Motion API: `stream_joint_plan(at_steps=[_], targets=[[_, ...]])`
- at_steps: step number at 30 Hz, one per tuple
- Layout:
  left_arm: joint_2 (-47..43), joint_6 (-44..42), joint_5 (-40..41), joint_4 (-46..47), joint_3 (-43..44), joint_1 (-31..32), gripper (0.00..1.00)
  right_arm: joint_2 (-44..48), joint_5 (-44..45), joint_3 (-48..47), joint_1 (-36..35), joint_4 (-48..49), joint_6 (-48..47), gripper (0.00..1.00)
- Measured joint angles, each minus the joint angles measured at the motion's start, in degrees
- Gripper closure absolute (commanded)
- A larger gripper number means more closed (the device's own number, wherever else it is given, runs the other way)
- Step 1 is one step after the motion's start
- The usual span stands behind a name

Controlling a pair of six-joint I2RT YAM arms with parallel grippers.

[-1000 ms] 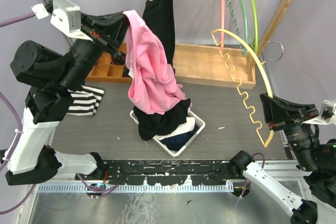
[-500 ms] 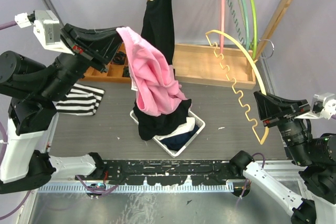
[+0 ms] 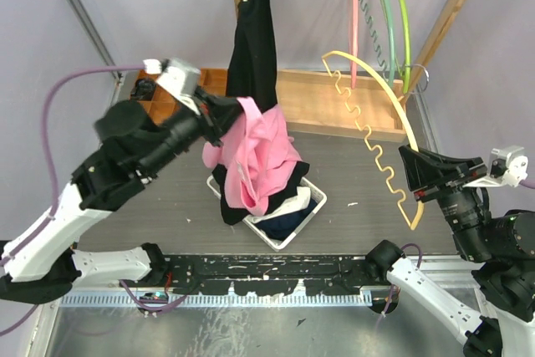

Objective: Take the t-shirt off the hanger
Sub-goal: Place the T-shirt in the bin.

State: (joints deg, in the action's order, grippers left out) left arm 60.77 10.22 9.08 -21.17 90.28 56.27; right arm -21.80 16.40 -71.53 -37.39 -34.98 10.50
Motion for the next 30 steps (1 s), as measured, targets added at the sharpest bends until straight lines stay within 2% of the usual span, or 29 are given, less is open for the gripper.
stream_joint_plan(at_steps=[5,10,17,22,30], targets=[[2.1,-1.6,9.3,-0.7,-5.9,8.5,1.00,0.0,0.0,1.1,0.0,0.1,0.2,0.99],[3.9,-2.3,15.8,0.6,-12.0,10.8,1.00,0.0,-0.4,1.7,0.0,0.3,0.4,0.99],[8.2,-4.2,24.7,7.0,-22.4,10.9,1.00,-0.1,-1.1,2.7,0.0,0.6,0.4,0.99],[13.4,-4.9,27.6,10.2,-26.8,10.1,1.00,-2.1,-1.1,3.4,0.0,1.5,0.3,0.99],[18.1,-2.3,27.8,13.4,-32.8,2.2,1.00,-5.3,-1.1,5.1,0.0,3.7,-0.1,0.99]])
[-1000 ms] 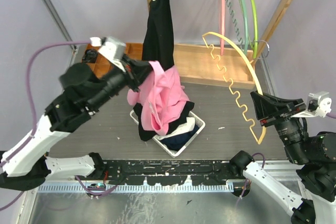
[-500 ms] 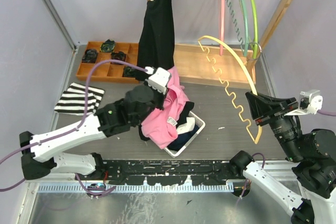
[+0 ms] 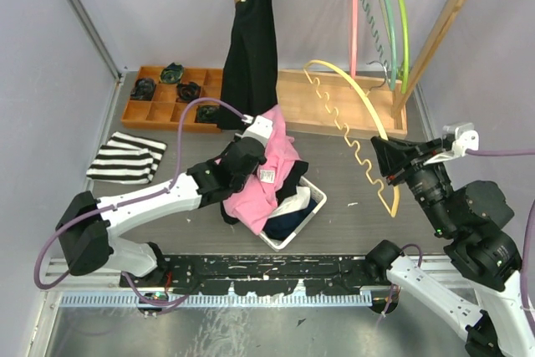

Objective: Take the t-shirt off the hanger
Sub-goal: Place the T-shirt in the bin.

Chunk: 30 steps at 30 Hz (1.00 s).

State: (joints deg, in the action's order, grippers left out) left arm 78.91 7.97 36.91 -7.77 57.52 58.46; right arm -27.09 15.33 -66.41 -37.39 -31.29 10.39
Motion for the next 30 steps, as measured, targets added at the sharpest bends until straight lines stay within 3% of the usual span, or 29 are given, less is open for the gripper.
stream_joint_plan(at_steps=[10,30], targets=[[4.5,3.8,0.7,3.9,-5.0,-1.1,1.00,-2.6,0.0,1.6,0.0,1.8,-1.0,0.99],[7.5,8.4,0.7,7.2,-6.4,0.3,1.00,-8.0,-0.3,1.6,0.0,7.6,-1.0,0.99]])
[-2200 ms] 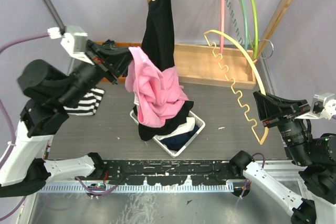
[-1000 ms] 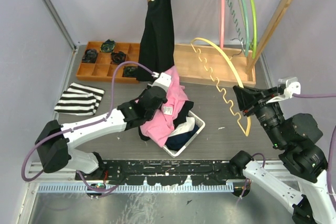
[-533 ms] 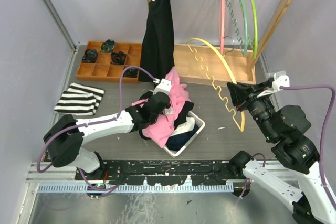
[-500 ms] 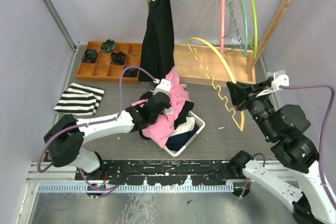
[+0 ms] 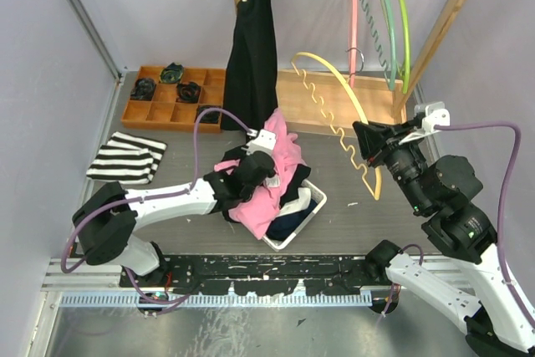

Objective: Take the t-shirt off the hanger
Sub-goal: Place the T-shirt in the bin, then place the hanger on the clothesline.

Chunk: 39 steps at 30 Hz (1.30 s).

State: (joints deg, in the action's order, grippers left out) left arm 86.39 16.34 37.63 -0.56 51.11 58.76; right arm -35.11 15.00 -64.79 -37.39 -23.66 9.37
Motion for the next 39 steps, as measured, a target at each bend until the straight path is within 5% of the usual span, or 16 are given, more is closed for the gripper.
stream_joint_plan(at_steps=[5,7,11,15,30,35,39], targets=[[0.0,0.4,0.7,-0.4,0.0,2.3,0.96,0.0,-0.1,0.0,0.0,1.0,0.0,0.99],[0.0,0.5,1.1,-1.2,0.3,3.2,0.86,-0.1,-0.1,0.0,0.0,1.3,0.0,0.99],[-1.0,0.0,1.8,-3.3,0.7,4.1,0.49,-0.5,-0.1,-0.2,0.0,1.8,0.0,0.99],[-4.7,-1.1,2.4,-6.4,0.8,4.2,0.34,-1.2,-0.1,-0.2,0.0,2.6,0.0,0.99],[-20.5,-6.3,3.9,-13.7,4.4,5.1,0.20,-6.1,1.6,-2.3,0.0,4.7,-0.2,0.99],[-25.7,-8.0,4.3,-13.9,4.4,5.1,0.02,-8.9,3.1,-4.4,0.0,6.2,-0.3,0.99],[-31.5,-9.0,3.0,-13.8,4.3,5.2,0.02,-12.0,4.7,-6.9,0.0,7.1,-0.3,0.99]])
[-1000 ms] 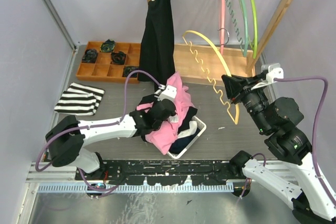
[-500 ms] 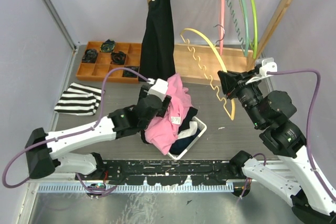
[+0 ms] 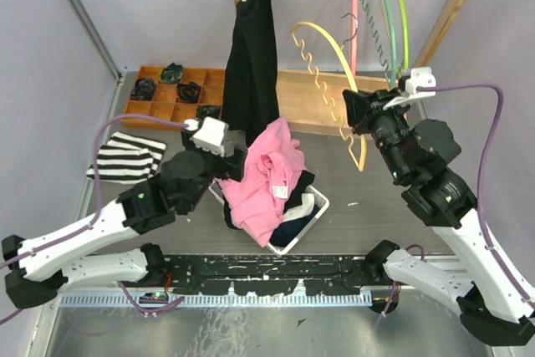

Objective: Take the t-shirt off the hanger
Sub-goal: Place the hanger on the clothesline.

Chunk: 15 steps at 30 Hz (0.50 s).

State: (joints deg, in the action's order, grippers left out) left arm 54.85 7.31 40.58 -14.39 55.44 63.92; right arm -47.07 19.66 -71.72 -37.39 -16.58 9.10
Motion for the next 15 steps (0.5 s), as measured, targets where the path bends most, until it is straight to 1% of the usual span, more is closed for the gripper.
stream_joint_plan(at_steps=[5,15], targets=[[-6.1,0.0,-2.4,0.2,0.0,0.0,0.02,-5.8,2.0,-5.0,0.0,1.9,-0.7,0.99],[-11.8,1.3,-4.9,0.0,-4.2,0.0,0.02,-22.4,5.6,-17.3,0.0,6.3,-5.5,0.99]])
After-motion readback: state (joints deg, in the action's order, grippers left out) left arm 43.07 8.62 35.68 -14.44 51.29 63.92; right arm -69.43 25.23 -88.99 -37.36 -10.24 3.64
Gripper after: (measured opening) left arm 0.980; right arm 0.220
